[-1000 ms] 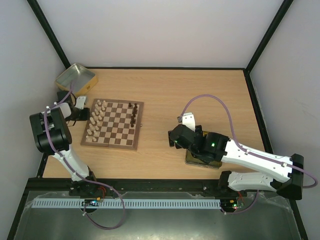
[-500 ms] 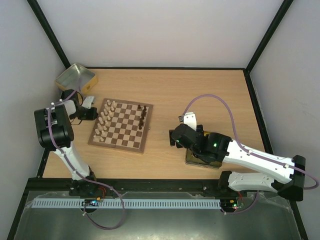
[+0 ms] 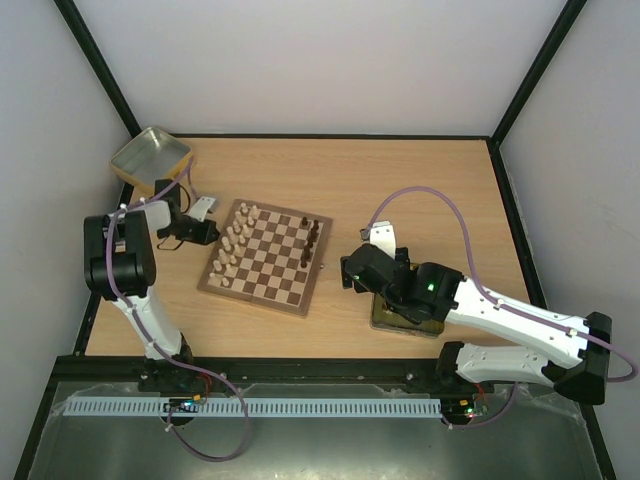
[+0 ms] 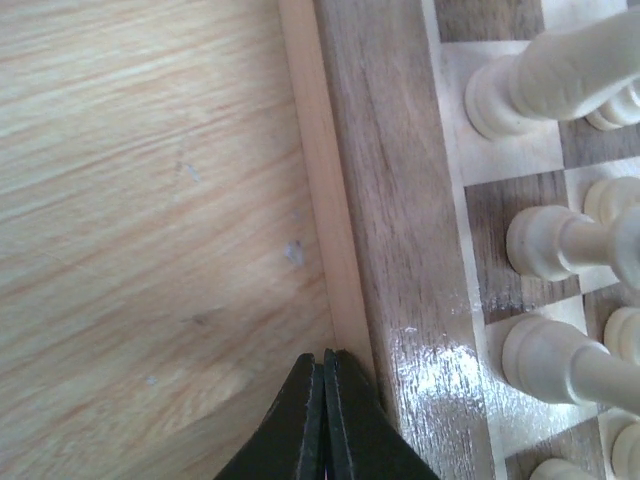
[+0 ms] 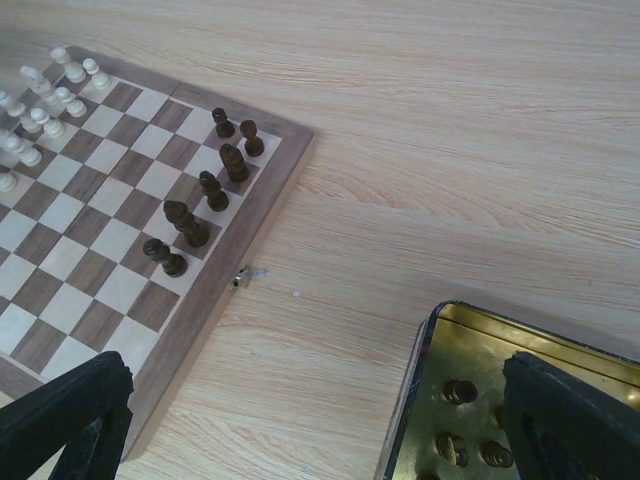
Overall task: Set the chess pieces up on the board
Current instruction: Move the chessboard to the center of the board.
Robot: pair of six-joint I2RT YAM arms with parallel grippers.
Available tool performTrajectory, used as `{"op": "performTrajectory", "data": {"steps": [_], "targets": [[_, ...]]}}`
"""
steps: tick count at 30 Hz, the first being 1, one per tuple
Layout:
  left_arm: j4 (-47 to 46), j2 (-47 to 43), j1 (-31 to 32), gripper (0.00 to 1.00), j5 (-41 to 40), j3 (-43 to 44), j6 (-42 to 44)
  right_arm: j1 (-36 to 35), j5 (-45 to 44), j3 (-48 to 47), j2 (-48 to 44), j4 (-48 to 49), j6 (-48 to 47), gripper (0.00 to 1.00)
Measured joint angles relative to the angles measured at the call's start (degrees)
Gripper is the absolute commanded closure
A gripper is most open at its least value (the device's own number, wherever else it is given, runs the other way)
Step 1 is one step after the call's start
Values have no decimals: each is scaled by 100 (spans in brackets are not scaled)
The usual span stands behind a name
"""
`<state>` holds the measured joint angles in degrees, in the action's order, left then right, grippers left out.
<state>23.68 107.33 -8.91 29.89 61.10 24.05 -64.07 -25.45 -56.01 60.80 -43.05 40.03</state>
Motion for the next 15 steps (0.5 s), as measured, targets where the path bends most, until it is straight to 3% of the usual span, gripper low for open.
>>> {"op": "performTrajectory", "data": {"steps": [15], "targets": [[957,-208,229,98,496,-358,1316,11,-15,-61,2,-42,2,4]]}}
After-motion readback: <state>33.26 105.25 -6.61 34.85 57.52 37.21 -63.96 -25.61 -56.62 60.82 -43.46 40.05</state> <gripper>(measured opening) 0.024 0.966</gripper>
